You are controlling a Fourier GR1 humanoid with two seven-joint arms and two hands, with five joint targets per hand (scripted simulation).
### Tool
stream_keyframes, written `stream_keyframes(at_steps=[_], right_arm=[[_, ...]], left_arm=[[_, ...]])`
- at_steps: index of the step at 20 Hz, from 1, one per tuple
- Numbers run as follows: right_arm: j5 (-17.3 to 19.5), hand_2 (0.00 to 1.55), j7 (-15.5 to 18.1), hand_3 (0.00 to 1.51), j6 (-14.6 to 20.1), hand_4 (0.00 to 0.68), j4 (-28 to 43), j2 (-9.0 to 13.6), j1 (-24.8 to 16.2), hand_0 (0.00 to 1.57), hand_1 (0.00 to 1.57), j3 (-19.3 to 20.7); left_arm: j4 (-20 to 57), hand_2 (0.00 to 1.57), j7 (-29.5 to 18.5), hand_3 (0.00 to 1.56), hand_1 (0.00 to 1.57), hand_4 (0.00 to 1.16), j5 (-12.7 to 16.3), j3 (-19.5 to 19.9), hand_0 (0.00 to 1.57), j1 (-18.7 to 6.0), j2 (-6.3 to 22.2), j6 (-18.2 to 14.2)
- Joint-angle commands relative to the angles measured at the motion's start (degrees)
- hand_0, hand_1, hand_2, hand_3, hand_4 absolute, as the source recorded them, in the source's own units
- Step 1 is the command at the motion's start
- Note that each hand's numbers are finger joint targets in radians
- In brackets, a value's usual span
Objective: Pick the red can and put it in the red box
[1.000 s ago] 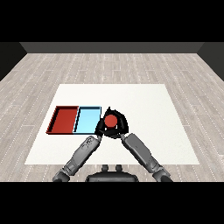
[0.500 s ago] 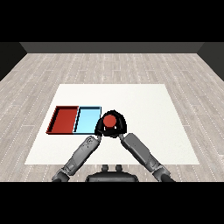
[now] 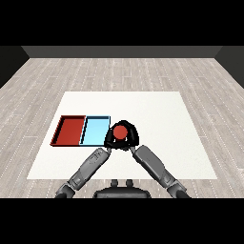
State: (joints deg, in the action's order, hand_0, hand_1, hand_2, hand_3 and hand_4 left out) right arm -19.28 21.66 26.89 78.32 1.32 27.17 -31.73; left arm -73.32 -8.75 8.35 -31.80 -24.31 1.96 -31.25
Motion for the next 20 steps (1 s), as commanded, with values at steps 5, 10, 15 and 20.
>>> stream_keyframes(at_steps=[5,10,15,20], right_arm=[[1.39,1.46,0.41,1.40,-1.31,0.547,2.18,-1.27,-2.45,1.51,1.51,-0.75],[-0.66,0.61,-1.93,0.00,-4.57,0.000,4.23,-0.30,-2.39,0.76,0.76,0.80],[0.33,0.00,-1.19,0.00,-5.38,0.000,2.35,-1.27,-0.59,0.00,0.00,1.62],[3.38,0.00,-1.42,0.00,-7.99,0.000,7.59,1.81,-5.65,0.00,0.00,2.76]], left_arm=[[4.76,1.53,-2.20,1.42,1.57,0.91,3.62,1.43,1.57,-5.13,-1.88,-0.13],[0.48,1.57,-2.24,1.49,1.57,1.14,2.62,-0.41,1.57,-1.95,-1.87,-2.04],[5.50,1.57,-5.94,1.49,1.57,1.14,7.40,-4.41,1.57,-5.43,-1.89,-5.28],[3.64,1.57,-3.95,1.49,1.57,1.15,3.25,0.62,1.57,-4.32,-1.91,-2.01]])
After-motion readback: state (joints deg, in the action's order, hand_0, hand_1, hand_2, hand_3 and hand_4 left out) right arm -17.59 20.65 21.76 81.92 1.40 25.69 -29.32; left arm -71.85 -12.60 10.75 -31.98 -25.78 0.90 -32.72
